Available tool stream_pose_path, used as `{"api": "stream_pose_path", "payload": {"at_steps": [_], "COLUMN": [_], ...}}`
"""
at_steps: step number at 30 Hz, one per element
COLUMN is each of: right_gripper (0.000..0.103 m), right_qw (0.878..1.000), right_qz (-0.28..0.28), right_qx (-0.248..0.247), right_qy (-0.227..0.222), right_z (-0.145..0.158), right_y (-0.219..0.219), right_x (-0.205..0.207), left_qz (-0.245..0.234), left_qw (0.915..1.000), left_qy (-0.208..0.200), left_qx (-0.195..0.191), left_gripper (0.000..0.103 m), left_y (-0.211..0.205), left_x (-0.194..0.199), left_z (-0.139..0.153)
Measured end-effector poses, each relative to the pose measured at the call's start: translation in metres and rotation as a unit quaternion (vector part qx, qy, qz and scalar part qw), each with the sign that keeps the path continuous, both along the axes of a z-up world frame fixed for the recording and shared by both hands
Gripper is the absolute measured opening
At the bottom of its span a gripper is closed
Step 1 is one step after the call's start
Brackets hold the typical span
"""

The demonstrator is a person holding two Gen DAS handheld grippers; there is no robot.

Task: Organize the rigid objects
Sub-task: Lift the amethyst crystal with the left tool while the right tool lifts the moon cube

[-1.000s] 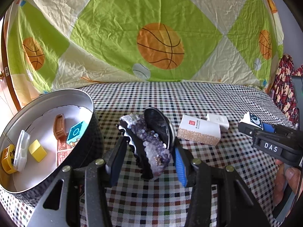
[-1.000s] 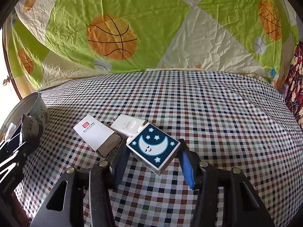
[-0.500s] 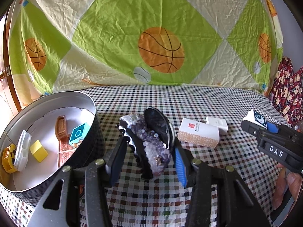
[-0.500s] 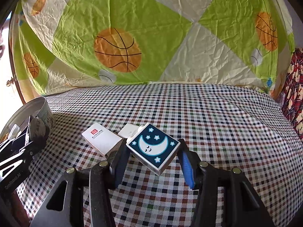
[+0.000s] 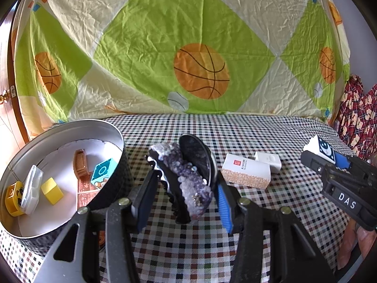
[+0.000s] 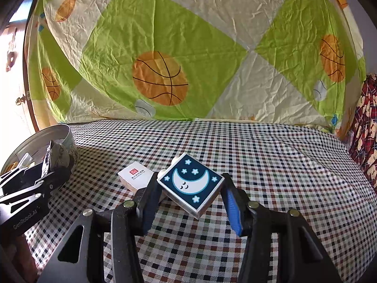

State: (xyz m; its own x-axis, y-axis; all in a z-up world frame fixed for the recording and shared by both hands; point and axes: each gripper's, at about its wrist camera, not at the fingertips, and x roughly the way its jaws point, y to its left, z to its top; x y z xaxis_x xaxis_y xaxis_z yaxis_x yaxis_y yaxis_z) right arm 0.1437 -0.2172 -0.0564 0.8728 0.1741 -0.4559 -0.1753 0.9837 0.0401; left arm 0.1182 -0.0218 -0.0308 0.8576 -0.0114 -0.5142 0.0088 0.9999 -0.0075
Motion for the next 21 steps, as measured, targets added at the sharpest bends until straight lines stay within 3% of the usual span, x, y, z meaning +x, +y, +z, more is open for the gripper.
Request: {"api": "stream_pose_path", "payload": {"at_steps": [21], "right_gripper": [0.053], "right_qw": [0.999], "right_qz": [0.024], "right_qx": [-0.010], "right_qy": [-0.040], "right_z": [0.007], "right_y": [0.020], "right_x": [-0.021], "left_qz": [0.014], "left_qw": [0.9993], "left_qy": [-0.033], "left_qx": [0.005], "left_gripper": [0.047], "left_y": [0.006], "left_x": [-0.016], "left_z": [0.006]}}
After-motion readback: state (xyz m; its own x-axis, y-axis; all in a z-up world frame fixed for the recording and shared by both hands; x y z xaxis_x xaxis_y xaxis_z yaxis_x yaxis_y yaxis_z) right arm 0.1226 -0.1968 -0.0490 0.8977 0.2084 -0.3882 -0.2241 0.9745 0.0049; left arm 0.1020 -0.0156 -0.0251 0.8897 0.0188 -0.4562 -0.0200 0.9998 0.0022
